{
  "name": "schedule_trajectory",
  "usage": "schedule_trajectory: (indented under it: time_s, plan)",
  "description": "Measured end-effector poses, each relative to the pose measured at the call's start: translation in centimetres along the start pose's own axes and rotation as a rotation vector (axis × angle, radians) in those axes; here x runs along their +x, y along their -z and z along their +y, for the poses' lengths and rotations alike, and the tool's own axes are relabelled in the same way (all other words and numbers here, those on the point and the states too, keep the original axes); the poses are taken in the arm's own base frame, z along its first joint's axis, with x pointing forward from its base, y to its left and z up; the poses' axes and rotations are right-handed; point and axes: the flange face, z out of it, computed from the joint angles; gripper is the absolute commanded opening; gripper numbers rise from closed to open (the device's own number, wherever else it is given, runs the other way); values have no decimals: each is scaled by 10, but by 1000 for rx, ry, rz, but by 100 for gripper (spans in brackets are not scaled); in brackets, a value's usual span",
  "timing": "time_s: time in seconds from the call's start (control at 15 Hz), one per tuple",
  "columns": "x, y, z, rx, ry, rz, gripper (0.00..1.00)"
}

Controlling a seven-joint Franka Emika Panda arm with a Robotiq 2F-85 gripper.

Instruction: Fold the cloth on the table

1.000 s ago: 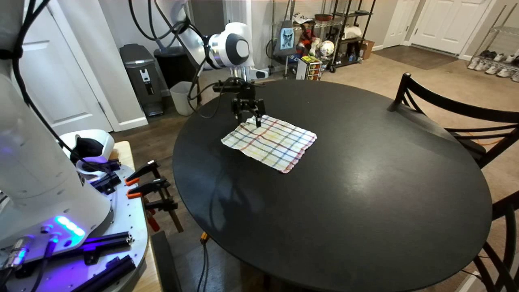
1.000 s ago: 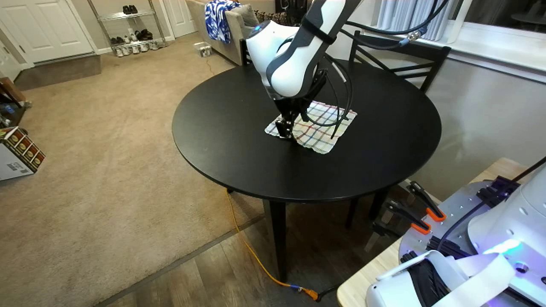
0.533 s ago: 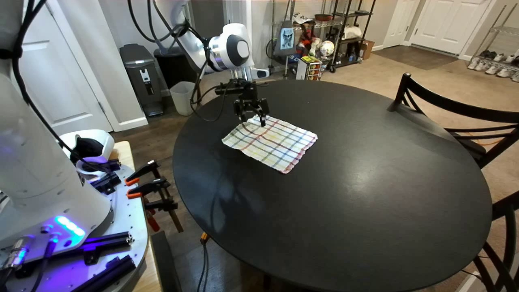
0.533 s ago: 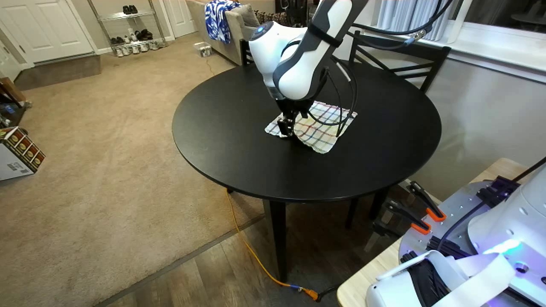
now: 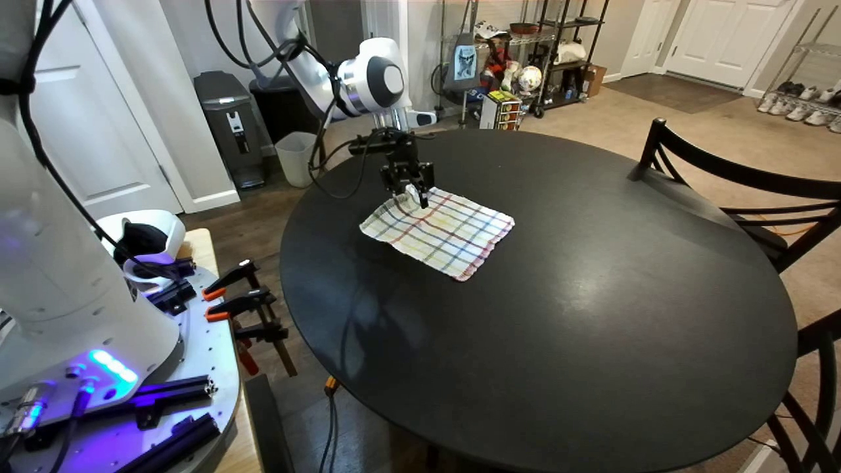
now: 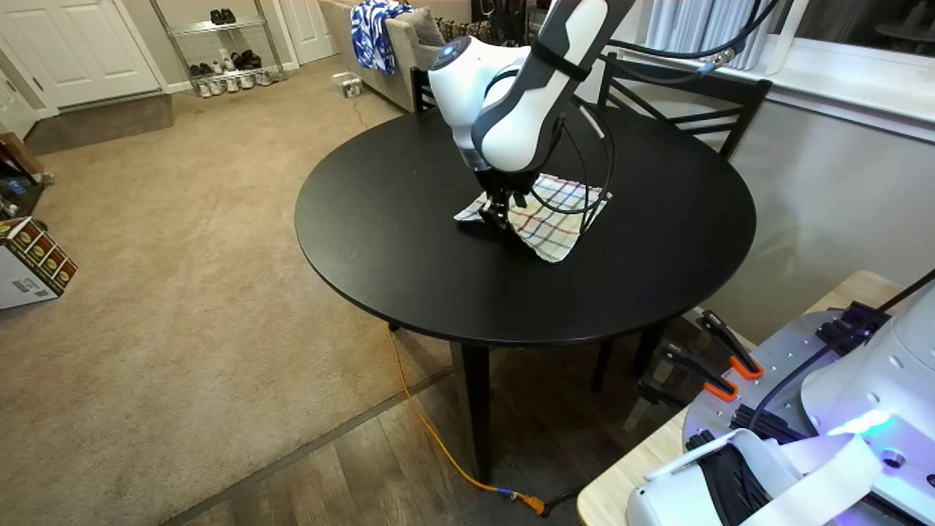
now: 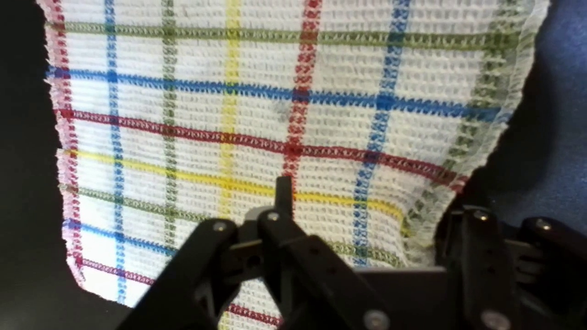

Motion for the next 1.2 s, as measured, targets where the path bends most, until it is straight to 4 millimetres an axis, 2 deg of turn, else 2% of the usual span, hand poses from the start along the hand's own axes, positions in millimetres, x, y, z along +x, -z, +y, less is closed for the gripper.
schedule_trajectory:
  time_s: [0.4,0.87,1.2]
  plan:
    - [-3,-3,0,0,-18,-7,2]
    - [-2,1,2,-2,-43,9,1]
    - [2,13,-1,8,-44,36,1]
